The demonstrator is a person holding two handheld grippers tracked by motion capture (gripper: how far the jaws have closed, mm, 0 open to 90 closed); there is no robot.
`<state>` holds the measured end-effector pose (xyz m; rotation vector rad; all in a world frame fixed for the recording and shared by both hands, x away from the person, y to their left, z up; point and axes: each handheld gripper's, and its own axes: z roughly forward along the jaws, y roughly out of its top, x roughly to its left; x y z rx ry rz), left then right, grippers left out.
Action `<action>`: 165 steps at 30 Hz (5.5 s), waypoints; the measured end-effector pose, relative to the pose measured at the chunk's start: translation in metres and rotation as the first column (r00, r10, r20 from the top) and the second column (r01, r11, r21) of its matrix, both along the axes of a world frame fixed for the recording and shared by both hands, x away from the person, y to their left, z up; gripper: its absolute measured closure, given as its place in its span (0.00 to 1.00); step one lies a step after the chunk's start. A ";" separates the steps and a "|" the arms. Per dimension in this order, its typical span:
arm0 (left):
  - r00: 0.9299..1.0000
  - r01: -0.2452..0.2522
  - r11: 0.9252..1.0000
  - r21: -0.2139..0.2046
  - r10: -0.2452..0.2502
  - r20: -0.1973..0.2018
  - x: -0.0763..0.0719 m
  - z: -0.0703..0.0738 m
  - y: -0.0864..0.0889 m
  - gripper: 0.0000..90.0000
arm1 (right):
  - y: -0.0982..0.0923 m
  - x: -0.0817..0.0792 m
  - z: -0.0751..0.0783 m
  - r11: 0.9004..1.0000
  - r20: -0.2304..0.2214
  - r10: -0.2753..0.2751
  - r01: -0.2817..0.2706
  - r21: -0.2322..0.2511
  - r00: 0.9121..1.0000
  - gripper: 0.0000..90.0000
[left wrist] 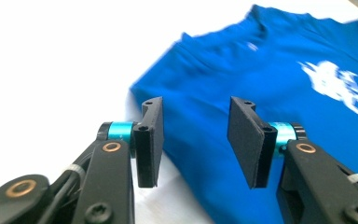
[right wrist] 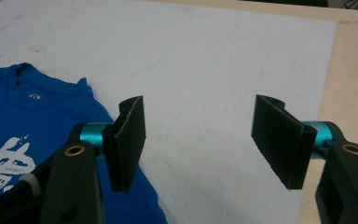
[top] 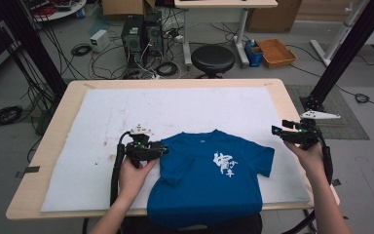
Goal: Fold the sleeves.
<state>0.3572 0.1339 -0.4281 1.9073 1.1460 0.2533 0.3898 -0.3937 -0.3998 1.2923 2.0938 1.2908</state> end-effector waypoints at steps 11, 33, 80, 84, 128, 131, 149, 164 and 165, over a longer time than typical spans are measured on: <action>0.995 -0.085 0.970 0.228 0.072 0.065 0.010 -0.005 -0.006 0.74 | -0.002 -0.001 -0.002 1.000 0.000 -0.009 0.009 0.001 1.000 0.41; 0.975 -0.109 0.994 -0.032 0.113 0.191 -0.009 0.026 0.056 0.59 | -0.003 -0.030 -0.028 0.998 -0.201 -0.025 0.035 0.046 0.979 0.71; 0.989 -0.018 0.999 -0.030 0.022 0.149 -0.007 0.022 0.036 0.59 | 0.131 -0.055 0.015 0.976 -0.081 0.183 -0.191 -0.108 0.980 0.76; 0.989 -0.012 1.000 -0.026 0.016 0.147 -0.006 0.021 0.035 0.59 | 0.100 -0.074 0.004 0.983 -0.107 0.149 -0.158 -0.090 0.983 0.72; 0.991 -0.002 1.000 -0.013 0.003 0.132 -0.004 0.018 0.029 0.59 | 0.101 0.000 -0.027 0.998 -0.287 0.021 -0.038 -0.055 0.958 0.72; 0.992 0.004 1.000 -0.011 -0.003 0.129 -0.003 0.017 0.029 0.59 | 0.100 0.007 -0.035 0.998 -0.319 0.033 -0.047 -0.036 0.947 0.77; 0.986 0.021 1.000 0.014 -0.023 0.163 0.002 0.018 0.026 0.51 | 0.099 0.009 -0.026 0.989 -0.110 0.041 -0.056 -0.138 0.993 0.77; 0.977 0.081 0.989 -0.120 -0.055 0.206 0.016 0.036 0.035 0.43 | 0.066 -0.005 0.008 0.997 0.032 0.071 -0.070 -0.032 0.997 0.38; 0.978 0.083 0.988 -0.130 -0.055 0.202 0.015 0.036 0.037 0.42 | 0.065 -0.006 0.009 0.997 0.039 0.067 -0.066 -0.026 0.997 0.35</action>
